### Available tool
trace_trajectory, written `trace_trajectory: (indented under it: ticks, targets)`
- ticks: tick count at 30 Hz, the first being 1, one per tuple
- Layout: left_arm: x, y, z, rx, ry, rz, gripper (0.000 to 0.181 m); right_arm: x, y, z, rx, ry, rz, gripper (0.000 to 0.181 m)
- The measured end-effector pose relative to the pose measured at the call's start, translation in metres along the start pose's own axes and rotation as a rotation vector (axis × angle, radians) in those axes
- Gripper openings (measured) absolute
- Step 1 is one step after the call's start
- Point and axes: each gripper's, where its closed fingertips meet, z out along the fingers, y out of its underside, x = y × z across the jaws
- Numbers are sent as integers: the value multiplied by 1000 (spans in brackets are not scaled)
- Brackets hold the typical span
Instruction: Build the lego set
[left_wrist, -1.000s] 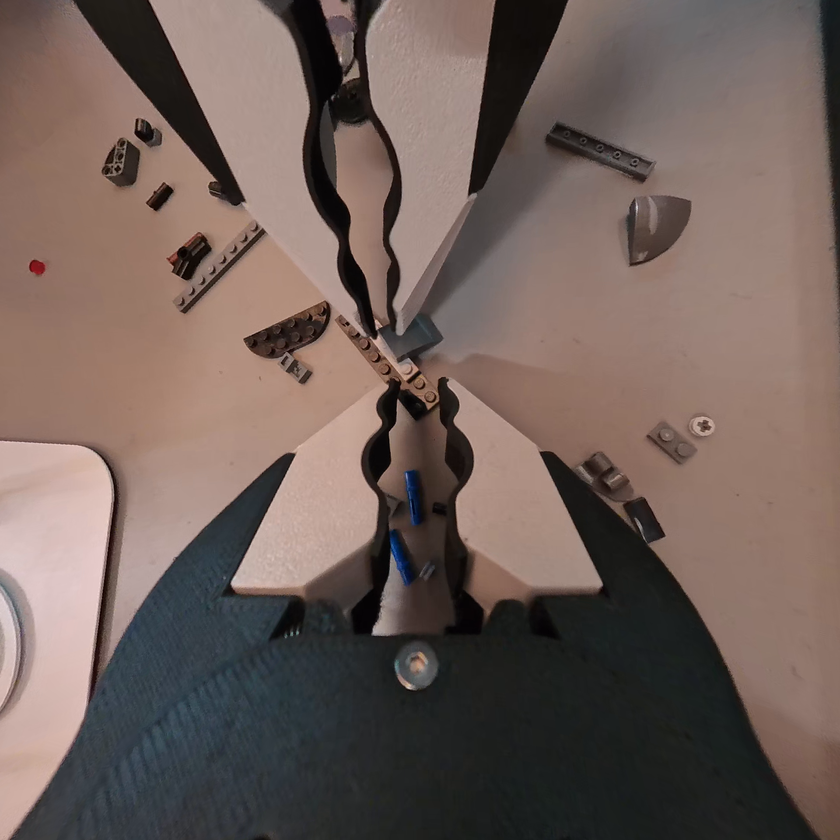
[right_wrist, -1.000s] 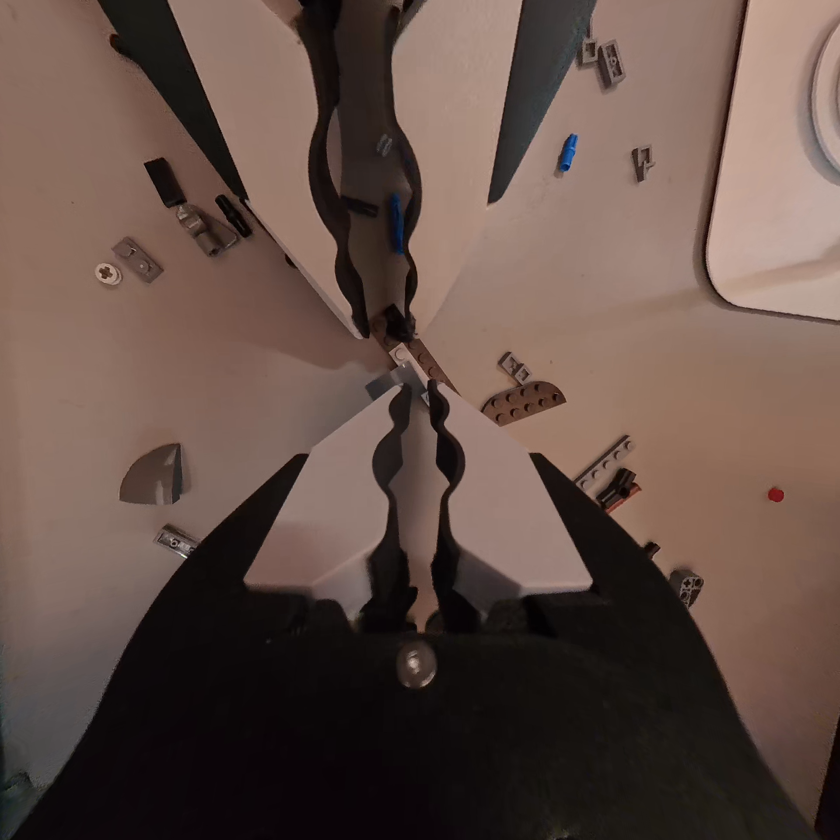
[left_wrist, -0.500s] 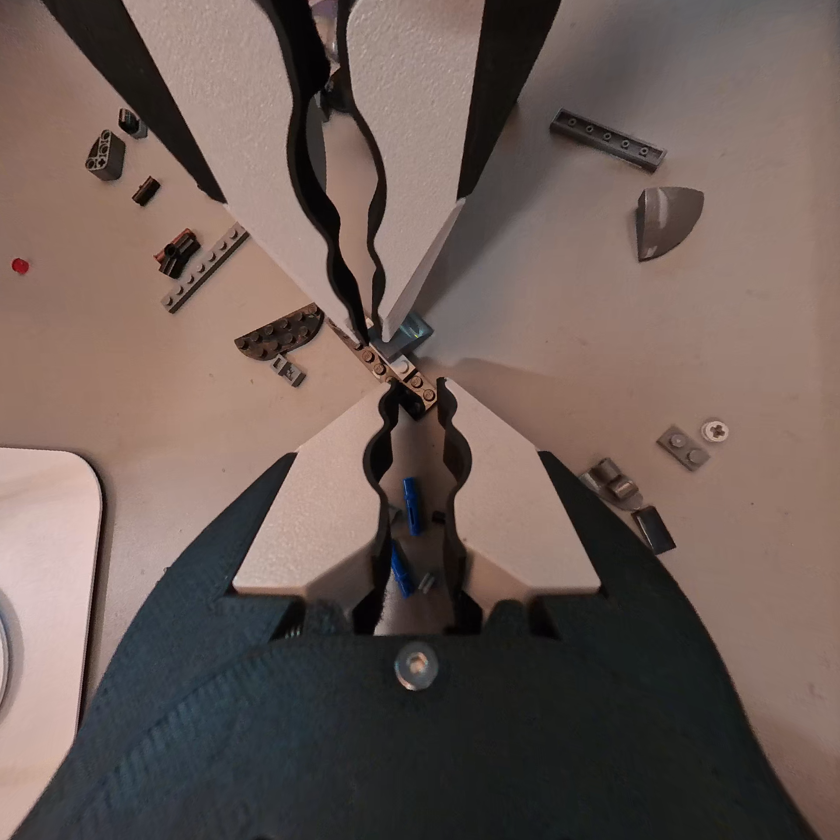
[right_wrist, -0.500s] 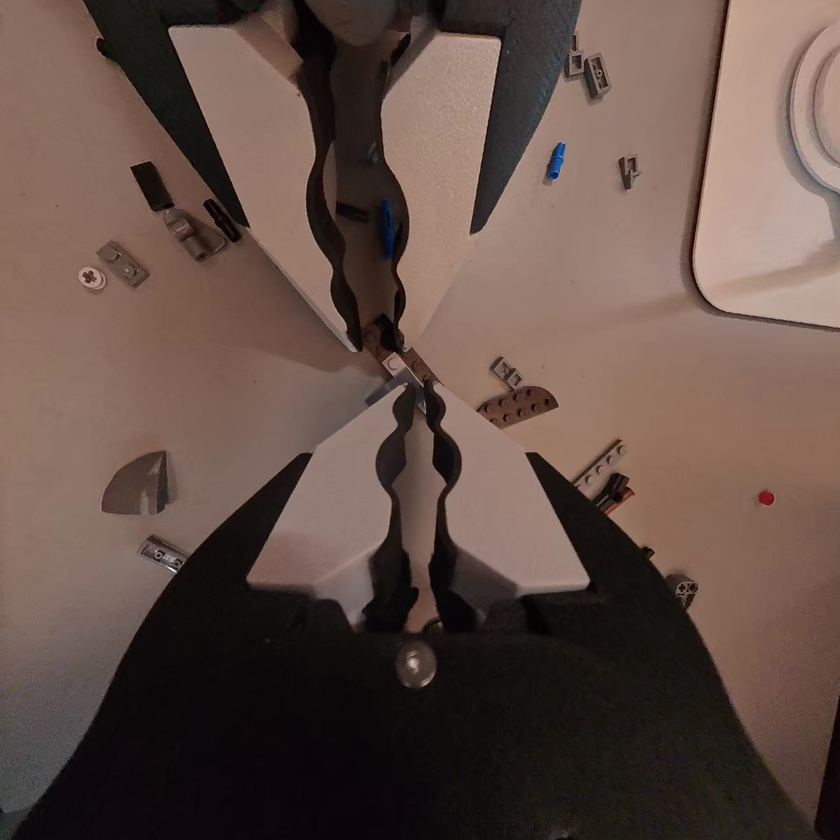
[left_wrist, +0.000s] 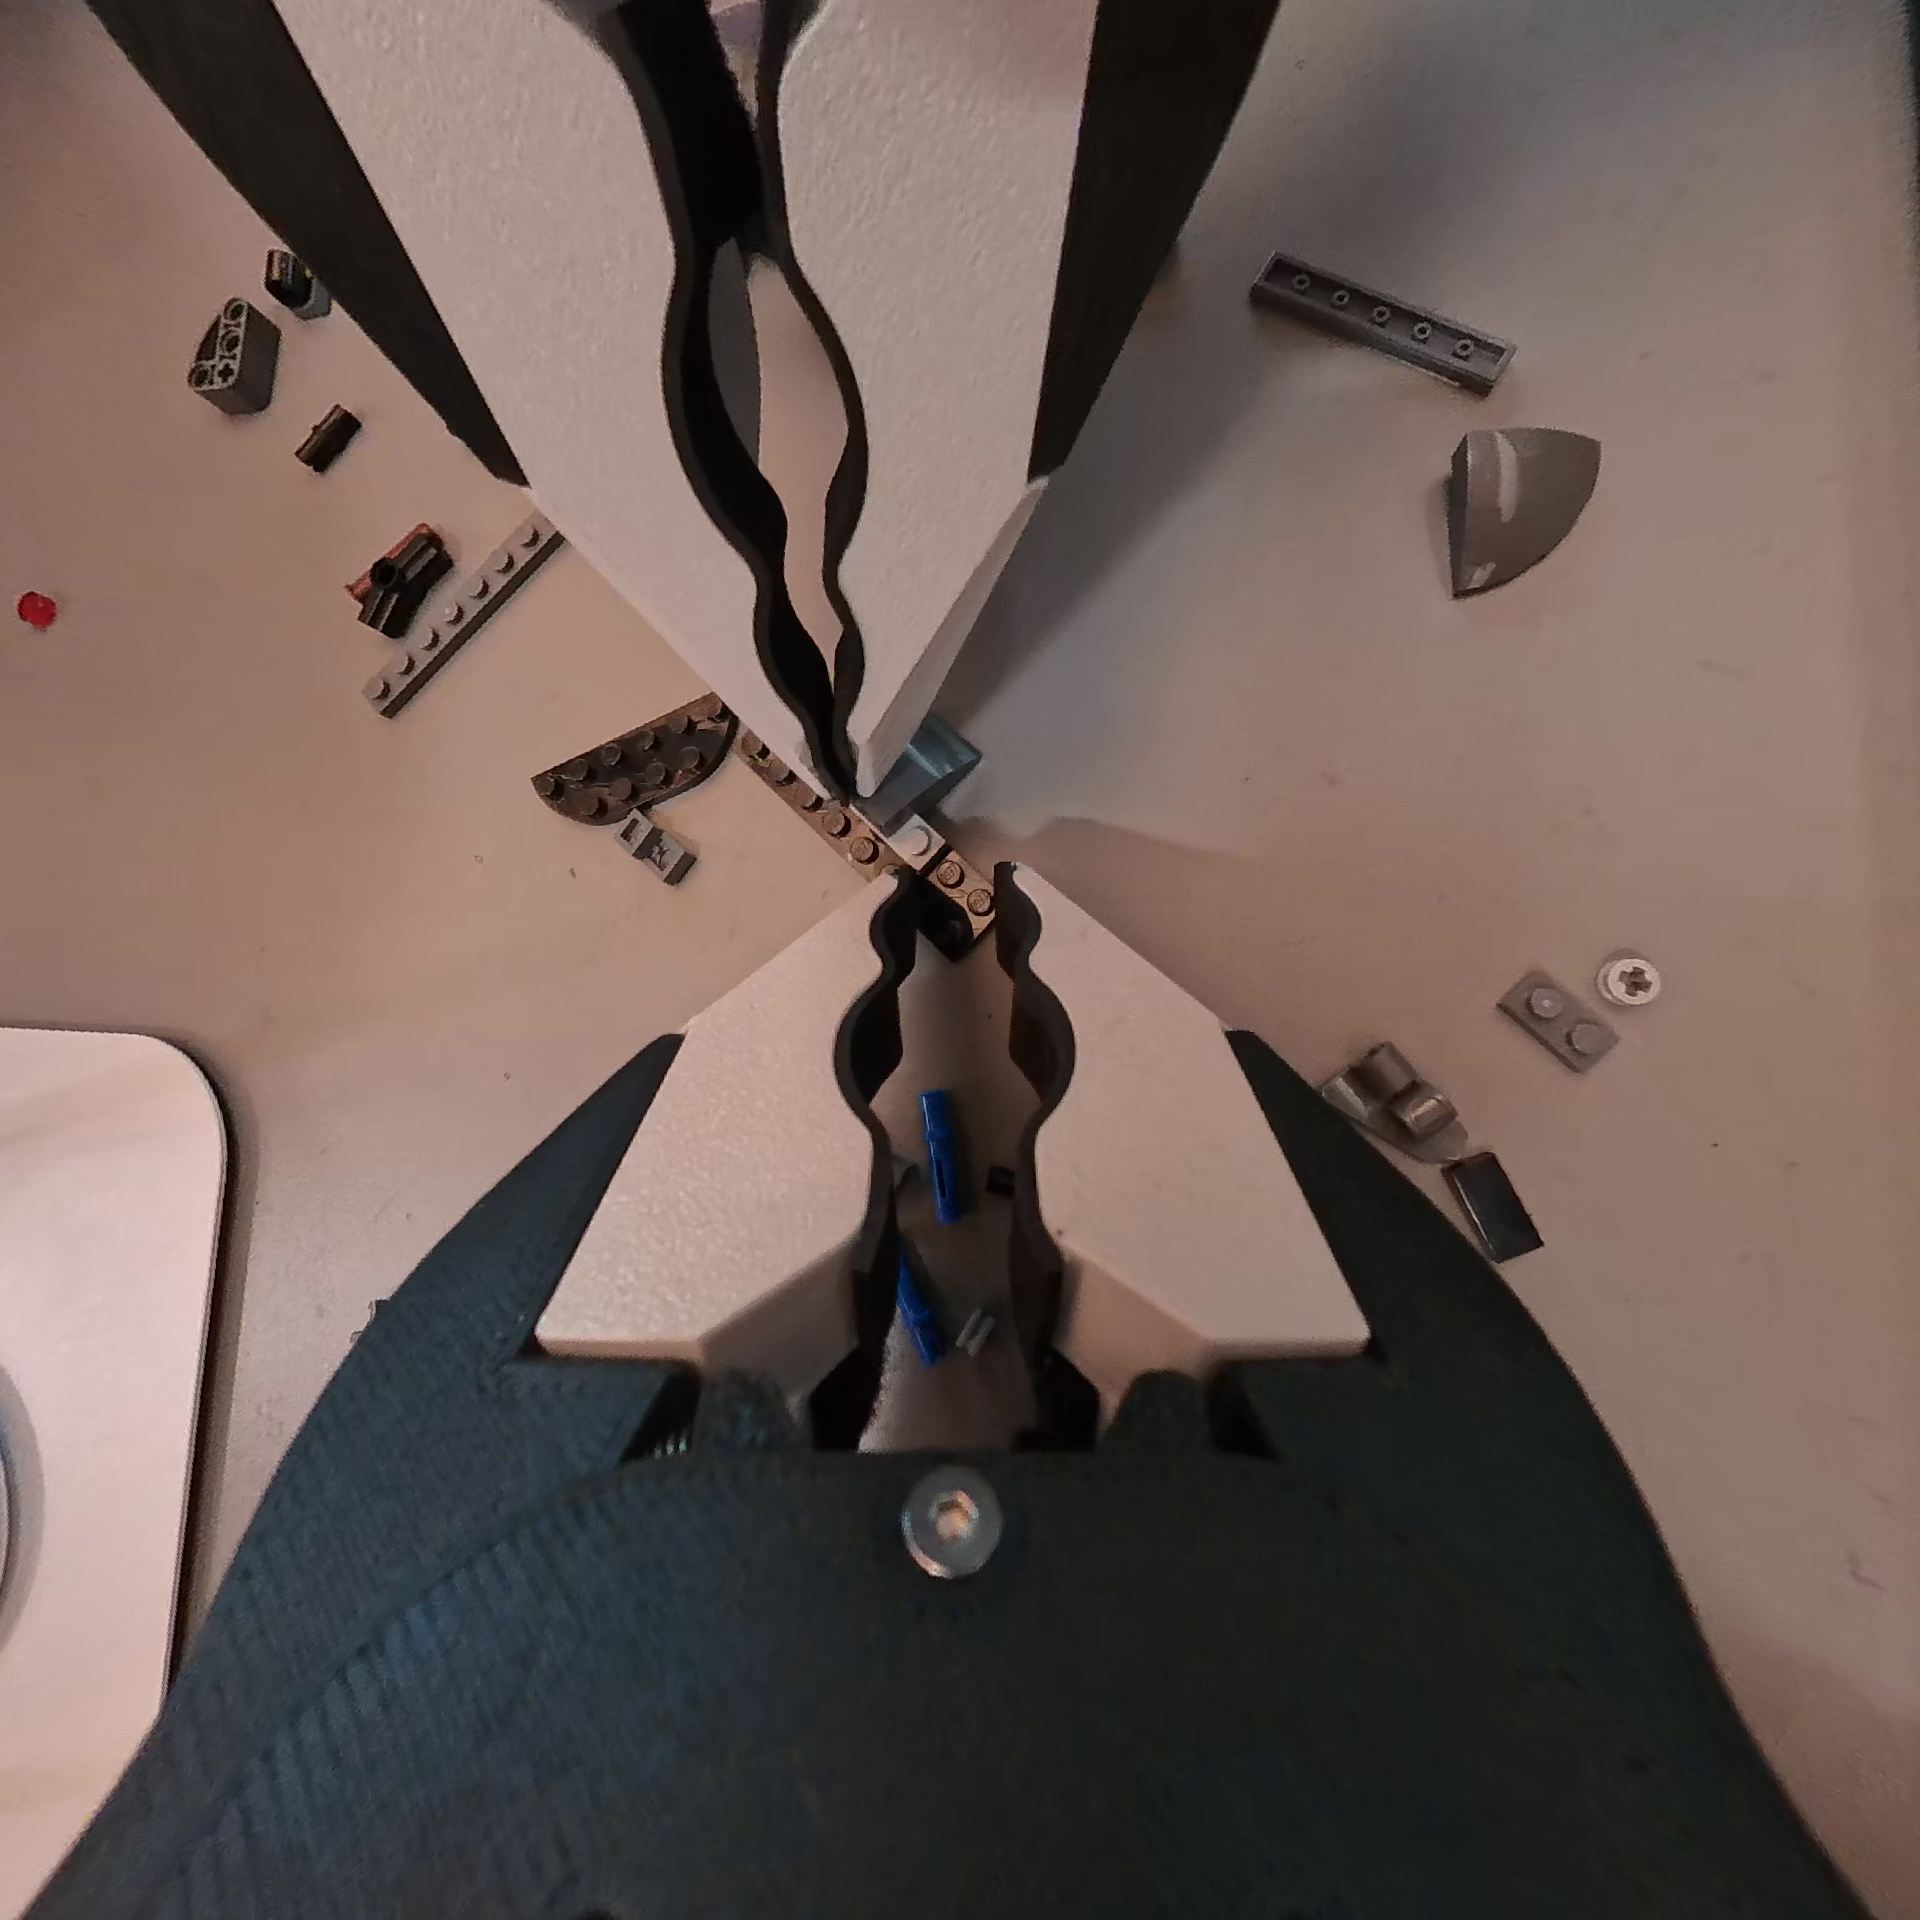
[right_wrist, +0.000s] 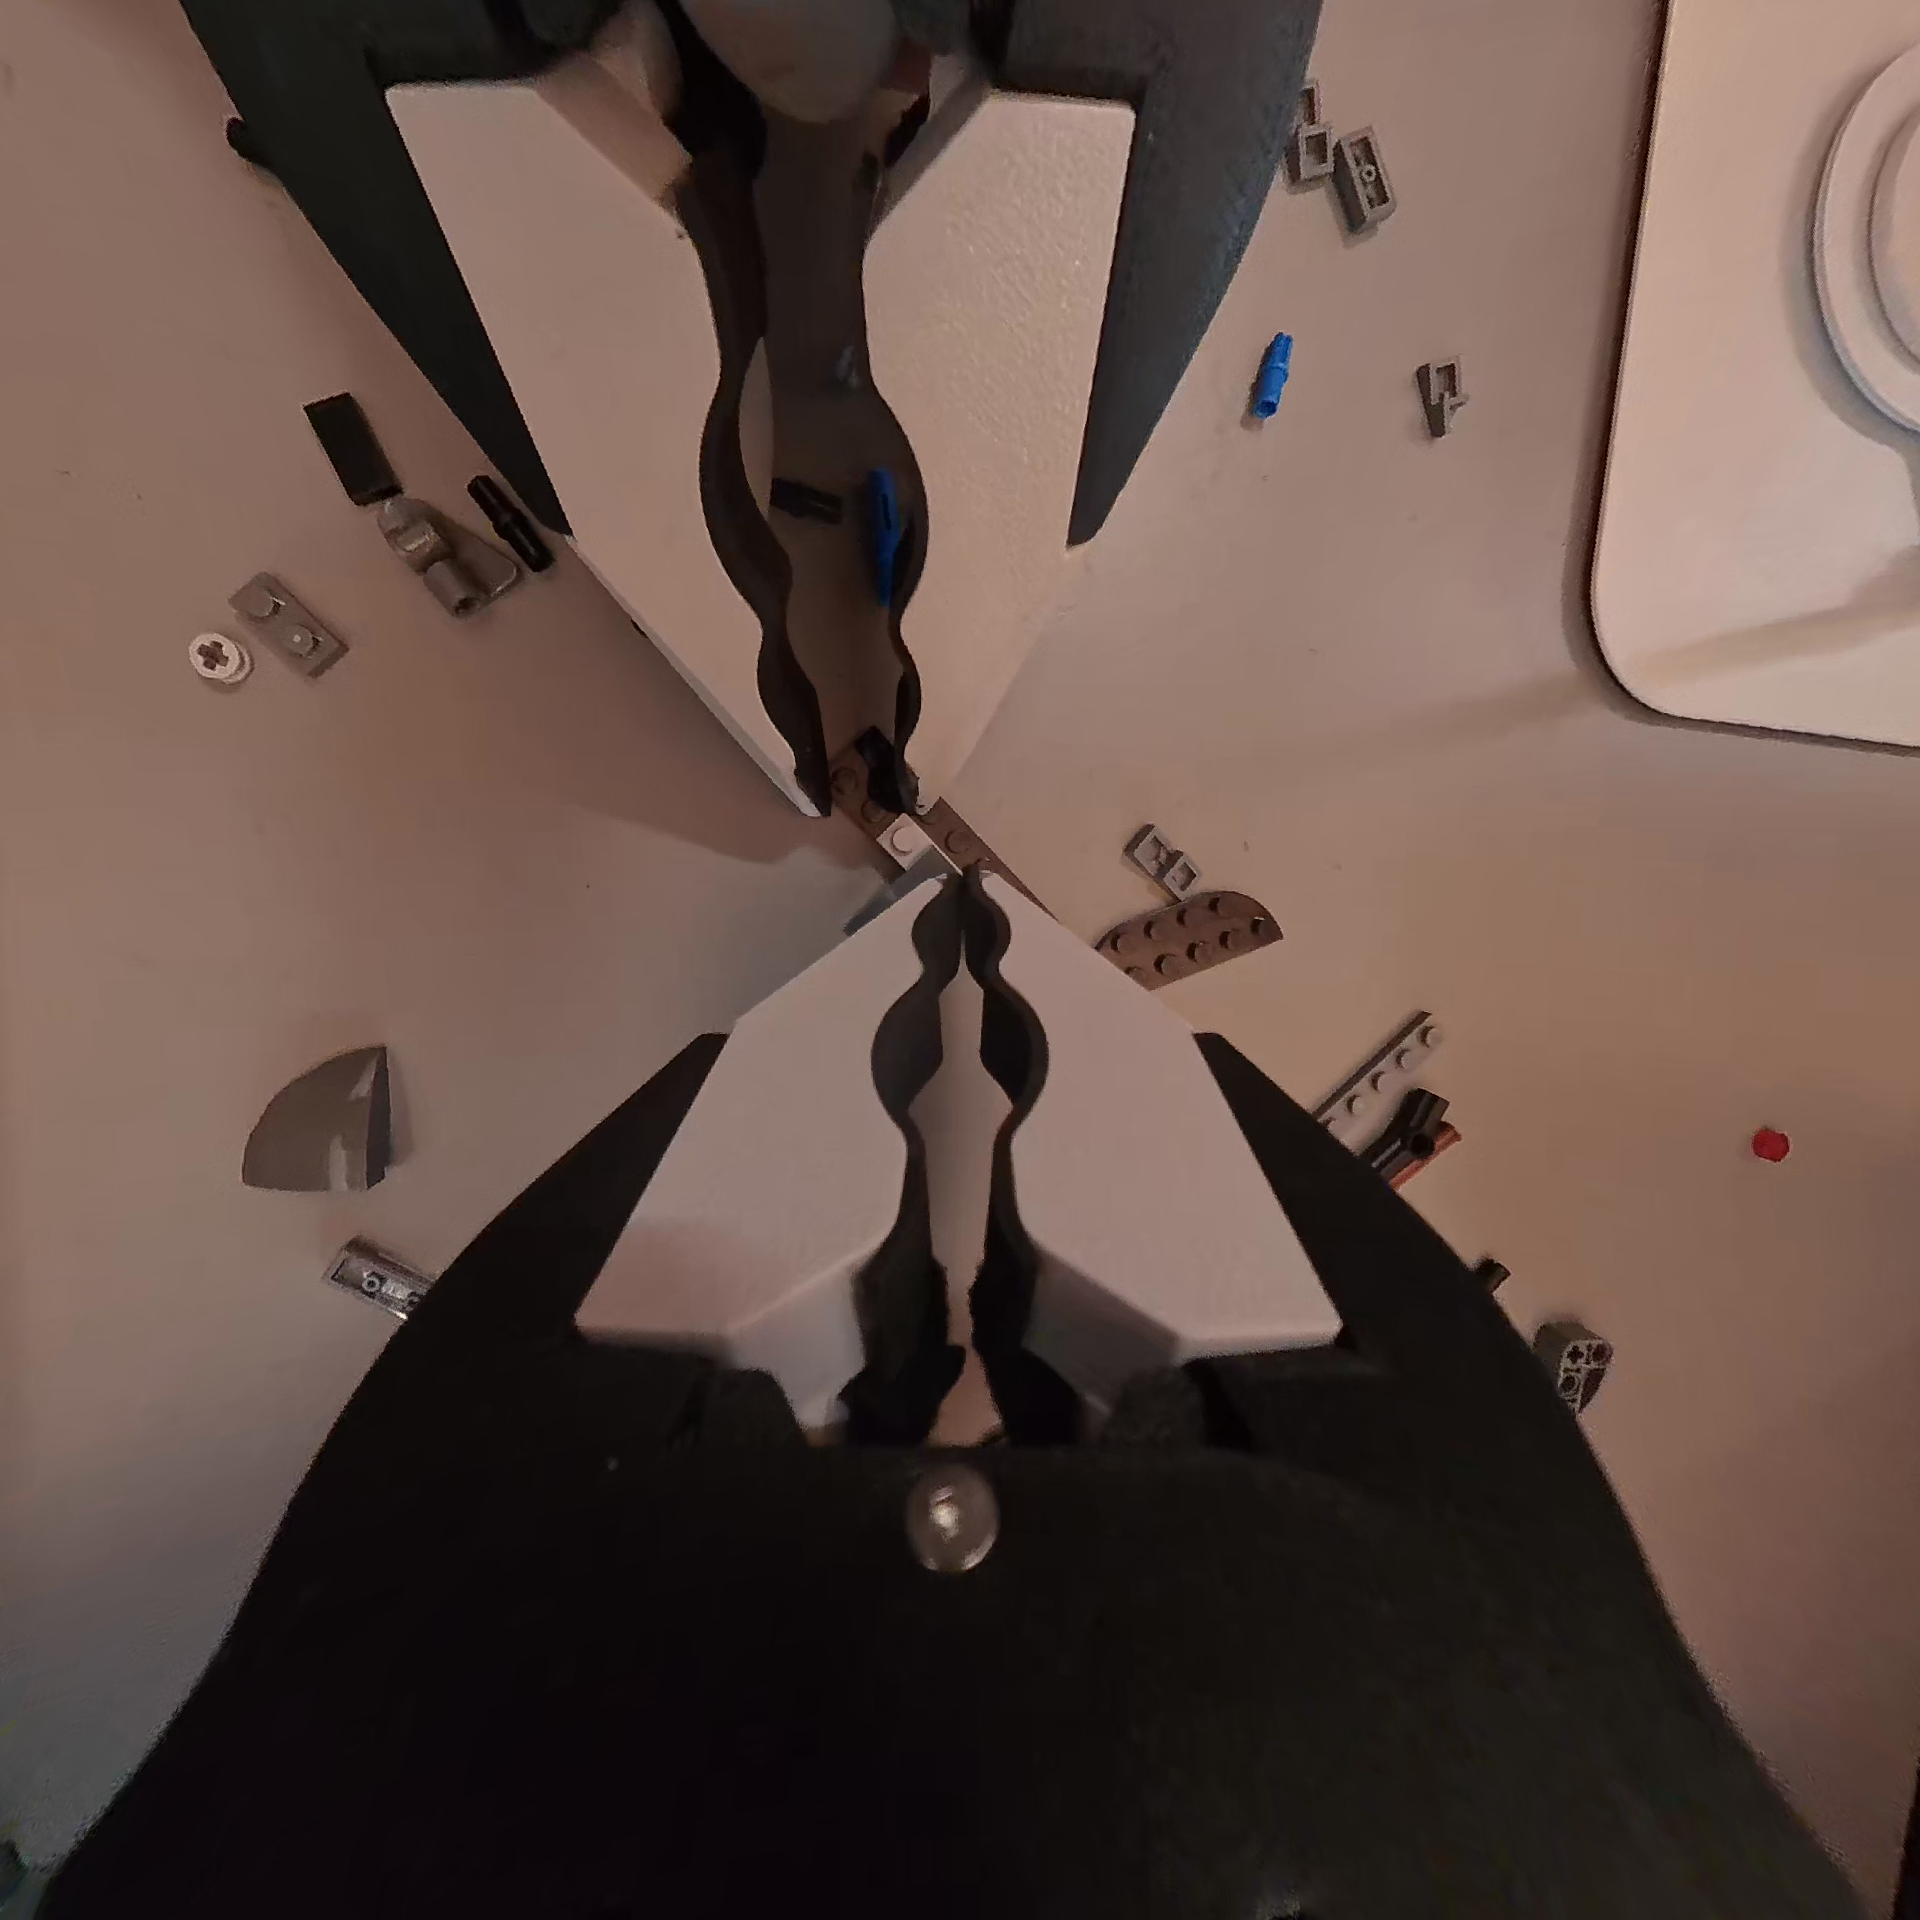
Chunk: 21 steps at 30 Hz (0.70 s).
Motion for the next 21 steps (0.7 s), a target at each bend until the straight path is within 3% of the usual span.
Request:
trace_trajectory:
  ticks: [21]
  targets:
    - [-1,1,-1,6,11,-13,11,-1,-2,3,-33,-79,173,0]
